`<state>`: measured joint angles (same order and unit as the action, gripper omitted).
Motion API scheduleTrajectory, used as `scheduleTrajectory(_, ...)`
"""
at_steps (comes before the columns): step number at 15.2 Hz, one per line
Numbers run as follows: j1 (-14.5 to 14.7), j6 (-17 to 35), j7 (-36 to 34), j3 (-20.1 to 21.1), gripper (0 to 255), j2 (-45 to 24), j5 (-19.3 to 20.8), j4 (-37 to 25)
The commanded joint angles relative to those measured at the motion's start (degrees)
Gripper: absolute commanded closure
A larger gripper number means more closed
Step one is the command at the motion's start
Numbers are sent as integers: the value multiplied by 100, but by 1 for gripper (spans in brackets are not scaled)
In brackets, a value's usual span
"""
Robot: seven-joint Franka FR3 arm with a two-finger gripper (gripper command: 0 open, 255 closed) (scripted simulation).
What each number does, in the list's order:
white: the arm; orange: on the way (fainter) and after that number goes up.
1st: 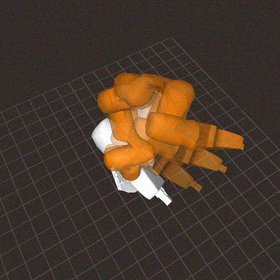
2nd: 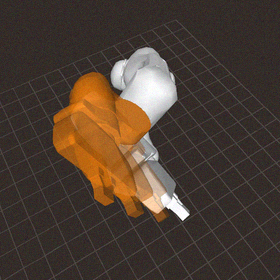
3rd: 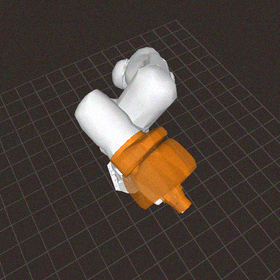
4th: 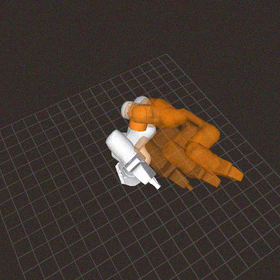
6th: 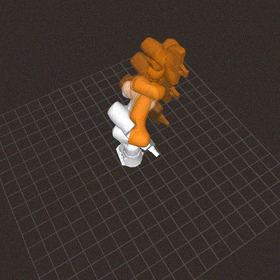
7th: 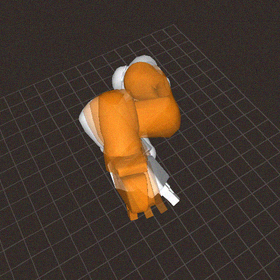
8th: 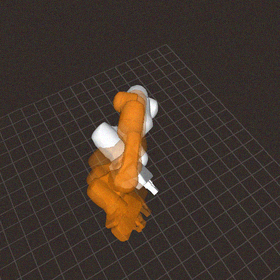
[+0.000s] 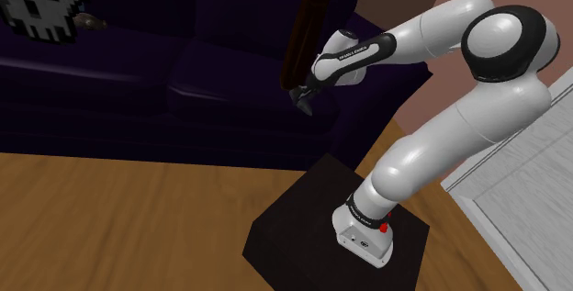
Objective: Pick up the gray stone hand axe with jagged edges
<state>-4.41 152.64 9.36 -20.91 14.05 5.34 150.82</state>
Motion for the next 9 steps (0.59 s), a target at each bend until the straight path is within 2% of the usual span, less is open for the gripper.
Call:
scheduleTrajectory(1,30,158,48,-35,0,-131,-57,26)
scheduleTrajectory(2,30,158,48,-34,0,-131,-57,26)
scheduleTrajectory(3,32,169,64,-44,255,-145,-67,23)
scheduleTrajectory(9,30,163,65,-45,255,-141,-65,20)
